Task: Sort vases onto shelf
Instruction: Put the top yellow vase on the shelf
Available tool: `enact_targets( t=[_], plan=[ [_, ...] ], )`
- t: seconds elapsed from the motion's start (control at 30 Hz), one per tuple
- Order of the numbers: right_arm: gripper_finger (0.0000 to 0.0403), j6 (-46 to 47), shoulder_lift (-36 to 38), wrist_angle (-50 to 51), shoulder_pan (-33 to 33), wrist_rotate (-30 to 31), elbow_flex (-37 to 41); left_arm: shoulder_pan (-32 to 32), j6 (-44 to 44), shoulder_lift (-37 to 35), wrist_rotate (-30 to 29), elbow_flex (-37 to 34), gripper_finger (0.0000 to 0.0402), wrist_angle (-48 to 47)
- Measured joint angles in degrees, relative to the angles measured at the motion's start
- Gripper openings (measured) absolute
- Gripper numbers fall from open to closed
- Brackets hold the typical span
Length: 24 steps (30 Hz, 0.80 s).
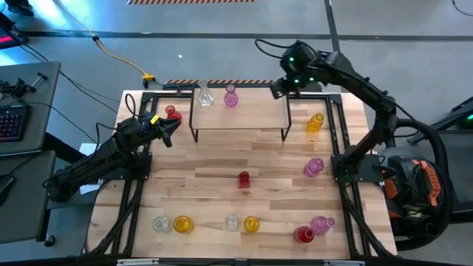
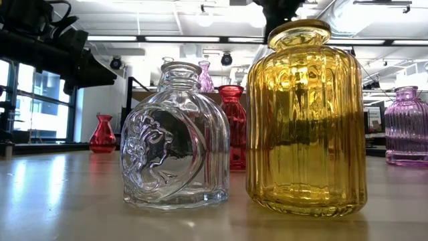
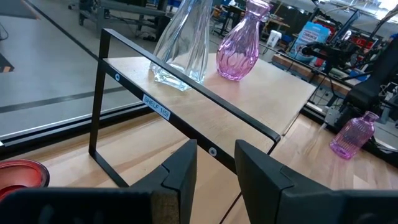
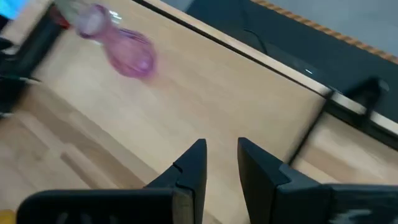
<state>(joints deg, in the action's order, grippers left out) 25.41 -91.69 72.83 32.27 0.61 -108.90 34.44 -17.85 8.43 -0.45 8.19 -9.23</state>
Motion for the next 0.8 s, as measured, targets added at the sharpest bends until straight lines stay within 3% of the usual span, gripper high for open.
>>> enact_targets(
  t=[0.17, 0.5, 0.8],
  plan=[
    [0.0071, 1.1, 5.9, 1.2, 1.6, 0.5, 7.0, 0.0, 0.0, 0.0, 0.0, 0.0, 0.0101, 0.0],
    [0.0071, 10.5, 26.6, -10.6, 7.4, -0.8, 38.0, 0.0, 0.0, 0.0, 0.0, 0.0, 0.0101, 0.0],
    [0.0072, 13.8, 33.8, -11.3, 13.7, 0.4, 50.1, 0.0, 0.0, 0.0, 0.0, 0.0, 0.0101, 0.0]
  ],
)
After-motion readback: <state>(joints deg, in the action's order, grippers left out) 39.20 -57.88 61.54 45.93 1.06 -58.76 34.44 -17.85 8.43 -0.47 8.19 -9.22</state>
